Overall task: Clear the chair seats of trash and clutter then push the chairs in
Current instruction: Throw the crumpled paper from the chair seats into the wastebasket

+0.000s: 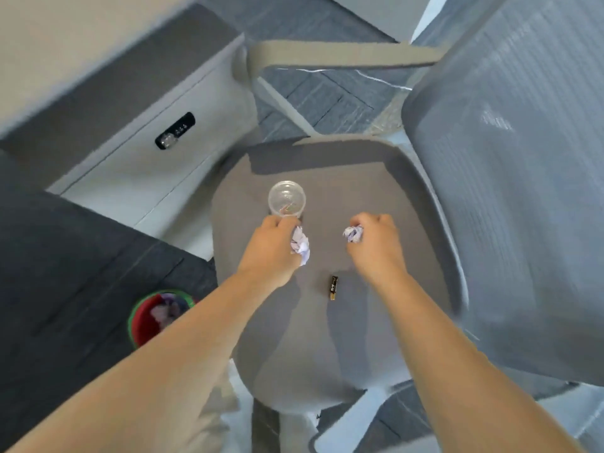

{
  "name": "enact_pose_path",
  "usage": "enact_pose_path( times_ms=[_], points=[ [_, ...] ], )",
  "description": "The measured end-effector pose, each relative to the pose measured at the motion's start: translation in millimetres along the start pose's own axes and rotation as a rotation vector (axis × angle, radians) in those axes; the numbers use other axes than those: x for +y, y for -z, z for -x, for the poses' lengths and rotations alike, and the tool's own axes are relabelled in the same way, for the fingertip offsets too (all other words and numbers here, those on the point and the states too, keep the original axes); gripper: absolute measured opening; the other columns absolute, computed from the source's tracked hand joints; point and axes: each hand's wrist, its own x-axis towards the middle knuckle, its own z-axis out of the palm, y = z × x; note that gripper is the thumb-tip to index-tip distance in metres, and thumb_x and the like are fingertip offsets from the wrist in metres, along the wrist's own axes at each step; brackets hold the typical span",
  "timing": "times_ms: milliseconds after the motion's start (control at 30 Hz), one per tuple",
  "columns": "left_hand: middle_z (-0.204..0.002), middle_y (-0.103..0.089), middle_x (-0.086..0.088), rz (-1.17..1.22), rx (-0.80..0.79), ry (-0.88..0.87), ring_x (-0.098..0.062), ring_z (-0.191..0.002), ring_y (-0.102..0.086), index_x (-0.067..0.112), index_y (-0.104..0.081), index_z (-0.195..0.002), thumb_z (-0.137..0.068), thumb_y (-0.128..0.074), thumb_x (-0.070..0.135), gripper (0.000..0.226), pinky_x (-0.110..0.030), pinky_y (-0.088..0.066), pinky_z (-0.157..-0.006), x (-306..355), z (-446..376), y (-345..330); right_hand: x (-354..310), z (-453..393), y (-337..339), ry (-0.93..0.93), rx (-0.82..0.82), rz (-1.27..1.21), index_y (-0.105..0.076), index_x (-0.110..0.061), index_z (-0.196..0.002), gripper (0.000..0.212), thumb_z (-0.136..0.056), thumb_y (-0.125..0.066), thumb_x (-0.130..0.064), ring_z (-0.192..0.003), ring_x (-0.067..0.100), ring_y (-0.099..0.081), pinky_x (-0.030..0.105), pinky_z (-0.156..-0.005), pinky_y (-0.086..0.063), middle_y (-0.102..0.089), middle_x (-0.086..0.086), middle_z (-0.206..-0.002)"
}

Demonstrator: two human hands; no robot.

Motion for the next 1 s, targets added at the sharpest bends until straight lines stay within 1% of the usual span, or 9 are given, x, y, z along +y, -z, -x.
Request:
enact_pose_path(
  times_ms=[67, 167, 267, 333, 400, 500, 700, 867, 1000],
  points=[
    [-0.092, -0.066, -0.006, 0.053, 0.065, 0.078, -0.026, -0.089, -0.05, 0.029, -0.036, -0.056, -0.068, -0.046, 0.011, 0.024, -0.021, -0.03, -0.052, -21, 23, 3, -15, 12, -8, 0.079, -0.053, 0.013, -0.06, -0.01, -0.11, 0.033, -0.085, -0.042, 0.001, -0.109, 0.029, -0.051, 0.026, -0.079, -0.042, -0.045, 0.013, -0.124],
    [-0.085, -0.059, -0.012, 0.154, 0.153, 0.209, -0.033, -0.081, -0.05, 0.026, -0.031, -0.06, -0.069, -0.051, 0.014, 0.025, -0.025, -0.03, -0.06, -50, 63, 13, -42, 33, -28, 0.203, -0.16, 0.044, -0.063, -0.012, -0.1, 0.028, -0.083, -0.042, -0.002, -0.094, 0.03, -0.049, 0.022, -0.064, -0.041, -0.048, 0.013, -0.109],
    [-0.075, -0.059, -0.018, 0.241, 0.201, 0.332, -0.037, -0.057, -0.039, 0.021, -0.03, -0.05, -0.057, -0.045, 0.018, 0.017, -0.027, -0.029, -0.047, -81, 99, 17, -68, 53, -58, 0.312, -0.262, 0.083, -0.058, -0.018, -0.083, 0.018, -0.08, -0.045, -0.006, -0.08, 0.027, -0.04, 0.017, -0.048, -0.027, -0.047, 0.01, -0.098],
    [-0.08, -0.061, -0.029, 0.285, 0.262, 0.436, -0.048, -0.066, -0.049, 0.007, -0.035, -0.058, -0.054, -0.042, 0.016, 0.012, -0.04, -0.037, -0.046, -108, 124, 14, -84, 70, -81, 0.345, -0.318, 0.07, -0.058, -0.014, -0.094, 0.018, -0.082, -0.047, -0.007, -0.094, 0.032, -0.048, 0.023, -0.064, -0.041, -0.045, 0.011, -0.112],
    [-0.09, -0.062, -0.031, 0.298, 0.334, 0.542, -0.049, -0.083, -0.054, 0.005, -0.04, -0.062, -0.059, -0.045, 0.01, 0.007, -0.036, -0.04, -0.05, -133, 146, 9, -98, 87, -103, 0.378, -0.356, 0.081, -0.058, -0.01, -0.109, 0.028, -0.083, -0.049, -0.007, -0.111, 0.031, -0.049, 0.027, -0.081, -0.041, -0.043, 0.012, -0.124],
    [-0.109, -0.059, -0.022, 0.331, 0.415, 0.681, -0.036, -0.103, -0.049, 0.001, -0.058, -0.09, -0.073, -0.051, 0.0, 0.018, -0.033, -0.042, -0.069, -161, 176, 0, -112, 107, -136, 0.431, -0.461, 0.147, -0.056, -0.011, -0.117, 0.033, -0.084, -0.051, -0.006, -0.111, 0.03, -0.051, 0.023, -0.077, -0.034, -0.043, 0.012, -0.126],
    [-0.125, -0.046, -0.017, 0.461, 0.364, 0.798, -0.027, -0.118, -0.041, 0.007, -0.052, -0.113, -0.078, -0.054, 0.002, 0.035, -0.025, -0.033, -0.077, -217, 197, -22, -123, 132, -196, 0.452, -0.54, 0.242, -0.056, -0.011, -0.115, 0.033, -0.083, -0.054, -0.007, -0.114, 0.029, -0.048, 0.032, -0.088, -0.043, -0.041, 0.012, -0.128],
    [-0.136, -0.037, -0.018, 0.481, 0.43, 0.82, -0.033, -0.124, -0.04, 0.011, -0.043, -0.13, -0.084, -0.059, 0.011, 0.049, -0.035, -0.039, -0.097, -264, 177, -8, -126, 130, -234, 0.458, -0.561, 0.32, -0.057, -0.011, -0.116, 0.031, -0.085, -0.056, -0.012, -0.126, 0.029, -0.039, 0.035, -0.095, -0.041, -0.043, 0.014, -0.133],
    [-0.146, -0.024, -0.019, 0.569, 0.489, 0.854, -0.036, -0.131, -0.035, 0.018, -0.027, -0.143, -0.083, -0.065, 0.011, 0.072, -0.042, -0.04, -0.105, -296, 164, 4, -132, 129, -262, 0.406, -0.562, 0.328, -0.057, -0.01, -0.113, 0.03, -0.084, -0.057, -0.012, -0.115, 0.034, -0.047, 0.042, -0.094, -0.047, -0.047, 0.016, -0.124]
  ],
)
